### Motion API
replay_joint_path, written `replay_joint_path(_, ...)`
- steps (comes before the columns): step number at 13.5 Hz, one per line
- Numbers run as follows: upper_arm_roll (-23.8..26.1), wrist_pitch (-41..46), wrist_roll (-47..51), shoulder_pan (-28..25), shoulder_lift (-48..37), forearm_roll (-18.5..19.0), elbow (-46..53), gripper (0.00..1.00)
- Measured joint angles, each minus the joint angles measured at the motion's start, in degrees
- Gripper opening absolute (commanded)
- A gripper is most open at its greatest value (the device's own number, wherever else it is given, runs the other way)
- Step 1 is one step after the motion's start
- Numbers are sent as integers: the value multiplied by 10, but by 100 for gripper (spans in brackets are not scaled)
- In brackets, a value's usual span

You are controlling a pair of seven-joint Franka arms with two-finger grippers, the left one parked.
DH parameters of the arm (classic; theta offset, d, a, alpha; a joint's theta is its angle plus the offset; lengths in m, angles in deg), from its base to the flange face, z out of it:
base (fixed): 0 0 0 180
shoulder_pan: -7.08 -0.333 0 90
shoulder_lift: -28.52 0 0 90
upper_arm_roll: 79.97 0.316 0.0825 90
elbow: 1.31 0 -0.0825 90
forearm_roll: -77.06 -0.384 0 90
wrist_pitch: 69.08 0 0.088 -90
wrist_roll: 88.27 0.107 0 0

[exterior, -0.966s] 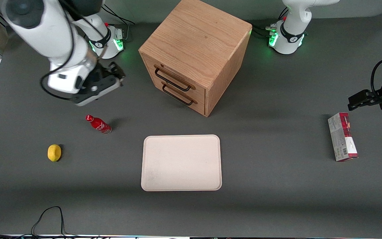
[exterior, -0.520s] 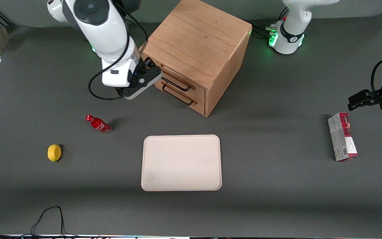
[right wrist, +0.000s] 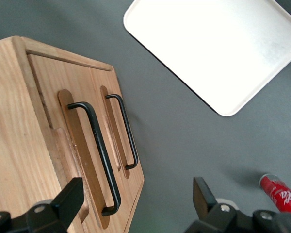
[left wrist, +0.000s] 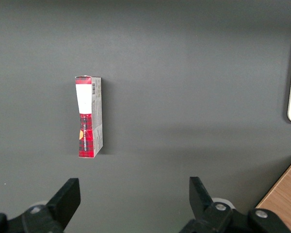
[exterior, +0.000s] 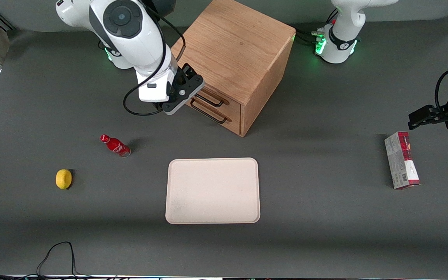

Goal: Open upper drawer

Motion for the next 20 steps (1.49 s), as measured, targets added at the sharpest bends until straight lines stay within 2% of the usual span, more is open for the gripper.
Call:
replay_joint_path(5,-4,-6,-25,0,-5,-36,-25,100)
replay_joint_path(12,-2,-97,-28,-19,-24,-37,-126,100)
replay_joint_path(20,-3,-161,-29,-33,-30,-37,-192,100)
